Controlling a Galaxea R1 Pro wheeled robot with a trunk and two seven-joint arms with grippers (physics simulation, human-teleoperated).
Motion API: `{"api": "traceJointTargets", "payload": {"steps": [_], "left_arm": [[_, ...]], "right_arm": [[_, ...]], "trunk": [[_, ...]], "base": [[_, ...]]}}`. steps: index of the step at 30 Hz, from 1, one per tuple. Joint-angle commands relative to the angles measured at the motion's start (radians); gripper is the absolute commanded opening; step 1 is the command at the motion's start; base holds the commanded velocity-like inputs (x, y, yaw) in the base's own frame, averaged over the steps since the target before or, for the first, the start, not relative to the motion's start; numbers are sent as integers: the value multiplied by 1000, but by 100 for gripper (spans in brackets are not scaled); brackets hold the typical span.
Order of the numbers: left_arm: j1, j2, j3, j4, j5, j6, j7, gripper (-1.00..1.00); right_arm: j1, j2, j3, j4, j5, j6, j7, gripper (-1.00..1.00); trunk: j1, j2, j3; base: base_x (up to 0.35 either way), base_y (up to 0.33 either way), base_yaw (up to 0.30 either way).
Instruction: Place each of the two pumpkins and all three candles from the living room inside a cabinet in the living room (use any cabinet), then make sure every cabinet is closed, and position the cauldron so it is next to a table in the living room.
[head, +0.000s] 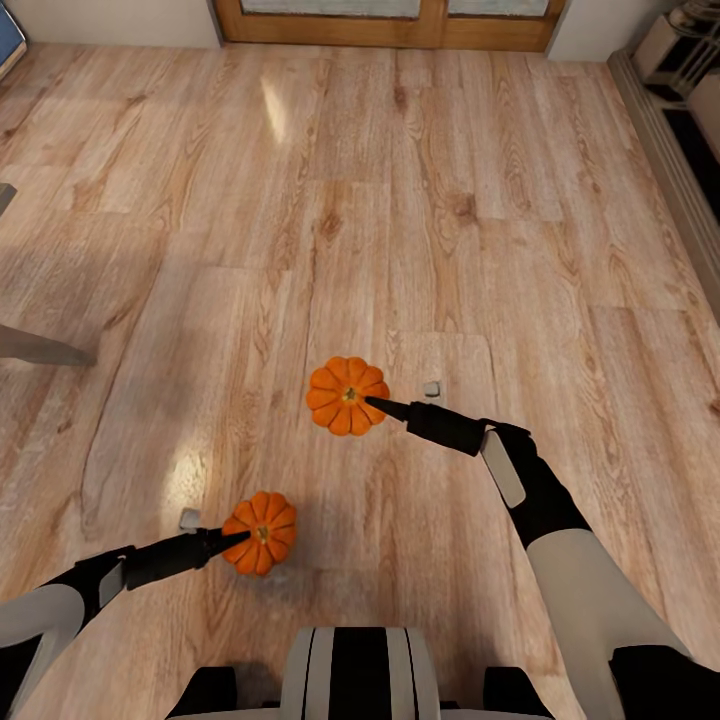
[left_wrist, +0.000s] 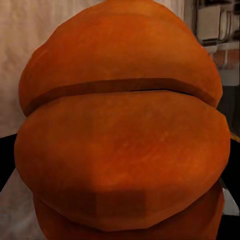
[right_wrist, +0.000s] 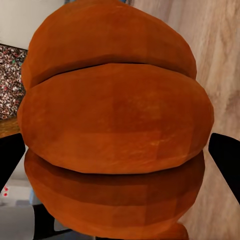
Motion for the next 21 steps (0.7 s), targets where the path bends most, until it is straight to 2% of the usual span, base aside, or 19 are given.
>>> {"api": "traceJointTargets", "payload": {"steps": [1, 3, 5, 12, 16, 18, 19, 20, 21], "left_arm": [[-1, -1, 2, 0, -1, 9, -3, -100], [-30, -1, 7, -1, -3, 92, -6, -100], [-36, -1, 7, -1, -4, 117, -7, -100], [-42, -21, 7, -3, -5, 141, 10, -100], [-94, -23, 8, -4, -4, 147, 9, -100], [-128, -23, 9, -4, -3, 184, 7, -100], [-155, -23, 9, -4, -3, 237, 10, -100], [-169, -24, 10, -3, -3, 255, 11, -100], [-216, -32, 10, -3, -2, 285, 12, -100]], "right_arm": [[0, 2, 0, 0, 0, 0, -1, -100], [0, 5, -1, 0, 1, 0, -2, -100], [0, 6, -1, 0, 2, 0, -5, -100], [1, 10, 3, 0, 11, -23, -14, -100], [0, 3, 3, 0, 12, -30, -29, -100], [0, 2, 3, 0, 12, -31, -64, -100], [0, 0, 5, -2, 13, -32, -113, -100], [0, -3, 5, -4, 14, -32, -143, -100], [0, -35, 6, -17, 16, -27, -259, -100]], "trunk": [[0, 0, 0], [-1, 0, 8], [-2, 1, 15], [-5, 3, 43], [-7, 3, 58], [-8, 4, 66], [-8, 4, 70], [-9, 4, 73], [-9, 5, 77]], "base": [[0, 0, 0], [0, 0, 0], [0, 0, 0], [0, 0, 0], [0, 0, 0], [0, 0, 0], [0, 0, 0], [0, 0, 0], [0, 0, 0]]}}
